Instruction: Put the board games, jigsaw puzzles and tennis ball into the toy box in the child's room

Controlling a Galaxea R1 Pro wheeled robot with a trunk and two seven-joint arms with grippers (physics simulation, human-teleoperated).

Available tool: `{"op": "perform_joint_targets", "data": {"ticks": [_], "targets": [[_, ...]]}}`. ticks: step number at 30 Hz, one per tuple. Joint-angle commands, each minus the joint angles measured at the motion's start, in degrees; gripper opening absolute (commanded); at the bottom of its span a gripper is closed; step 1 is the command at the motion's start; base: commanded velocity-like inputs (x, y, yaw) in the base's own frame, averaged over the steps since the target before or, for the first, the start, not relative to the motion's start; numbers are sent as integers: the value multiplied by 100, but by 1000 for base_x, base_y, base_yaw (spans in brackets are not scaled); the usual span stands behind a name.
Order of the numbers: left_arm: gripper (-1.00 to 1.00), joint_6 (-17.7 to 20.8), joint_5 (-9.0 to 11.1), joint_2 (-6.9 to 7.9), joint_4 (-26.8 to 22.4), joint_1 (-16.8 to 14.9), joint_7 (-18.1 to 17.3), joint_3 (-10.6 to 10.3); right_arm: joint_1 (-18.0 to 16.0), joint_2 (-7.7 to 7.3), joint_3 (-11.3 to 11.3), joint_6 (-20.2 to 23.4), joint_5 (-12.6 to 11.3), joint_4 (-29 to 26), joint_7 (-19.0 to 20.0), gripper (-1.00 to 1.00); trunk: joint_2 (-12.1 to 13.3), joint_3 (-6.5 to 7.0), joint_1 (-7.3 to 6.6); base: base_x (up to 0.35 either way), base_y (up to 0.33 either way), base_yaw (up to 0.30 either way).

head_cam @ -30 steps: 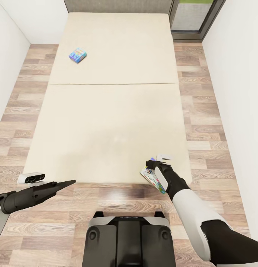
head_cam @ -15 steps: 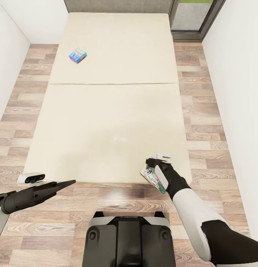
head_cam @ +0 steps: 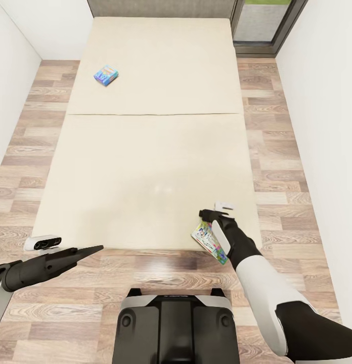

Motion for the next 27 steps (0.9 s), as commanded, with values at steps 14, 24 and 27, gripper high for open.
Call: {"op": "perform_joint_targets", "data": {"ticks": [14,24,27], "targets": [[100,61,-13,7,-2,-1,-20,0,5,-12,28,143,-69,-594,-44,100,-9,-6,3,0,0,0],[100,60,-16,10,4,-1,-20,0,140,-78,11,983,-124,-1930,-16,100,-9,-6,3,0,0,0],[100,59,-16,10,4,-1,-20,0,229,-96,0,1243,-146,-2555,-1,100,-9,-6,3,0,0,0]]}}
